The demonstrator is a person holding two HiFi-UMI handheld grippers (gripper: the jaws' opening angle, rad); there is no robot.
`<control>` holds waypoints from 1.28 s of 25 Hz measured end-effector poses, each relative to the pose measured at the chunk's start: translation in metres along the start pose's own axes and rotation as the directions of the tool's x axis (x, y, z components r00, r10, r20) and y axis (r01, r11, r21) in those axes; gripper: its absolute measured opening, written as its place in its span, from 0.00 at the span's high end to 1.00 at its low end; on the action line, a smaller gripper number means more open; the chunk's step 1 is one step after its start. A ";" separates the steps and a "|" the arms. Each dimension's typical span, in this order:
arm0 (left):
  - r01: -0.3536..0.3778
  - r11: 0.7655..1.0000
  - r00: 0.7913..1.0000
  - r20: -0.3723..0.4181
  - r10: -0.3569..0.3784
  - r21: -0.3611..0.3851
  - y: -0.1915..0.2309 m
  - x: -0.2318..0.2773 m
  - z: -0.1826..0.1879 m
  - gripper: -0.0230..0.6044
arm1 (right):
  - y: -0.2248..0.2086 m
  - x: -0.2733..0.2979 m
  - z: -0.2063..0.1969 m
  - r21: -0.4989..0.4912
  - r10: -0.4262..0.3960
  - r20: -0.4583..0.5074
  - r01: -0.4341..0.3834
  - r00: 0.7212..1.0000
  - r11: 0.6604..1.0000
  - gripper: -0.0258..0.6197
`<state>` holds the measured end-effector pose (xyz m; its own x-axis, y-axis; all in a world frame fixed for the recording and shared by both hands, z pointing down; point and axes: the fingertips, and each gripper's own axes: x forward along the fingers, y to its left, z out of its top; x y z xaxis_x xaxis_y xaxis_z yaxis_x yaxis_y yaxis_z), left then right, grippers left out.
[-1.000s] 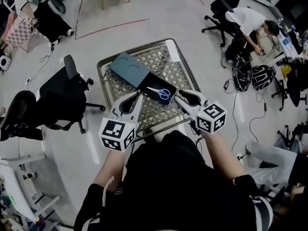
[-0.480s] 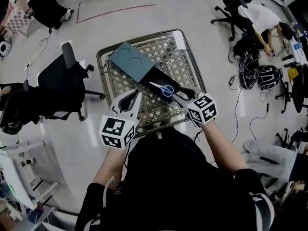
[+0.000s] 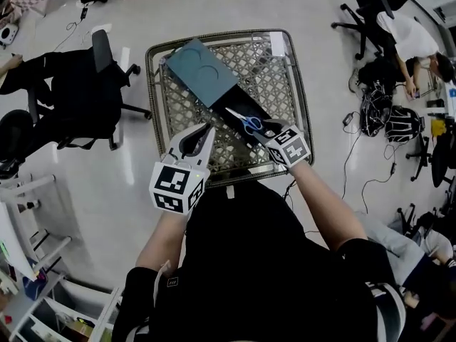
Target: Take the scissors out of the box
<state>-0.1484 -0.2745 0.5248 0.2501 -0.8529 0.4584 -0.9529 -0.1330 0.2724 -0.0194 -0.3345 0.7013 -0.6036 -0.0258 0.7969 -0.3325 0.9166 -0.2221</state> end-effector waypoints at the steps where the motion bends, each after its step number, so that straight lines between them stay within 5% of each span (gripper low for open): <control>1: -0.005 1.000 1.000 -0.004 0.005 -0.005 0.002 0.000 -0.002 0.92 | -0.002 0.006 -0.004 -0.012 0.000 -0.022 -0.001 1.000 1.000 0.72; 11: -0.087 0.993 0.995 -0.049 0.083 -0.078 0.027 -0.005 -0.029 0.92 | -0.012 0.061 -0.041 -0.101 0.004 -0.239 -0.029 0.971 0.994 0.72; 32: -0.134 0.980 0.991 -0.041 0.130 -0.147 0.048 -0.030 -0.051 0.92 | -0.034 0.094 -0.067 -0.186 -0.141 -0.426 0.066 0.894 0.980 0.77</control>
<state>-0.1930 -0.2301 0.5673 0.1312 -0.8413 0.5244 -0.9422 0.0587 0.3299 -0.0168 -0.3410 0.8213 -0.1840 0.0180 0.9828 -0.2307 0.9711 -0.0610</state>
